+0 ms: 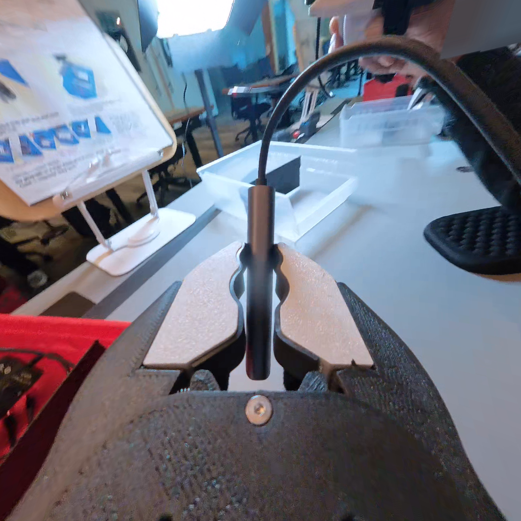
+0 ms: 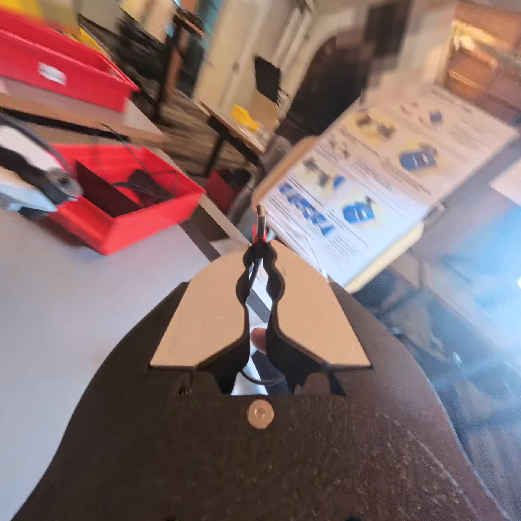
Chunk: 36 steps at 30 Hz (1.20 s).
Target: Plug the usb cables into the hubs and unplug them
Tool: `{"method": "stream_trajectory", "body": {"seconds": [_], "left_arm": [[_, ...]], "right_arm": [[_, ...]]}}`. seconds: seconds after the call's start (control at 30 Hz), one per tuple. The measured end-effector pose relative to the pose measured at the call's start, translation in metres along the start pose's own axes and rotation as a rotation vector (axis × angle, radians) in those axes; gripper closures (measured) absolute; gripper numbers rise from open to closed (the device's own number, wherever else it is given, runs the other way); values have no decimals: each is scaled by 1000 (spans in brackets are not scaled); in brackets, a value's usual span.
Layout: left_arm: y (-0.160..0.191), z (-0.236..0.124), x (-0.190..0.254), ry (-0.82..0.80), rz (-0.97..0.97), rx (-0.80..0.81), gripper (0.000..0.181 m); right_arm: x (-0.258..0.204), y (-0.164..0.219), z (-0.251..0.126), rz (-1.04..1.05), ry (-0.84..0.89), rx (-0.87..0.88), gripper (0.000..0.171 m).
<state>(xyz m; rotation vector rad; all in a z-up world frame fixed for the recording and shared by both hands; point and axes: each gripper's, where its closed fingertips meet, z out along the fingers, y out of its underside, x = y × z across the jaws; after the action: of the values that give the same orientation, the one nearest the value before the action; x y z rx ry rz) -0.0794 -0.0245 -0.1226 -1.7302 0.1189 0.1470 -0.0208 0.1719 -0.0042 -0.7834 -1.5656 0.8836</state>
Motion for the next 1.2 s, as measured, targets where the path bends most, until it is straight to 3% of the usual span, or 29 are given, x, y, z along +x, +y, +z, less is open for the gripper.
{"method": "stream_trajectory", "body": {"seconds": [0.1,0.3,0.33,0.4,0.47,0.53,0.6,0.73,0.9,0.97,1.1,1.2], "left_arm": [[16,11,0,-21,-57,-67,164],[36,24,5,-18,-42,-138,164],[39,26,6,-18,-40,-148,164],[45,29,8,-13,-38,-167,164],[49,32,9,-11,-39,-183,161],[52,34,11,-7,-39,-195,160],[54,35,12,-5,-43,-208,162],[59,38,15,-4,-68,-252,161],[65,44,37,94,-173,-329,164],[71,46,51,152,-184,-375,163],[81,50,75,229,-147,-458,163],[82,50,88,268,-118,-477,162]], "right_arm": [[20,57,13,103,49,-190,164],[12,173,30,343,-82,-502,164],[14,186,31,346,-66,-532,160],[22,199,31,340,-16,-564,135],[31,191,31,340,21,-512,118],[41,168,30,369,50,-394,112],[48,143,25,390,72,-285,111],[44,117,15,321,56,-230,117],[-67,82,13,47,-434,-154,120],[-116,73,15,27,-630,-149,119],[-194,56,28,6,-878,-121,117],[-239,67,36,-87,-976,-198,123]]}}
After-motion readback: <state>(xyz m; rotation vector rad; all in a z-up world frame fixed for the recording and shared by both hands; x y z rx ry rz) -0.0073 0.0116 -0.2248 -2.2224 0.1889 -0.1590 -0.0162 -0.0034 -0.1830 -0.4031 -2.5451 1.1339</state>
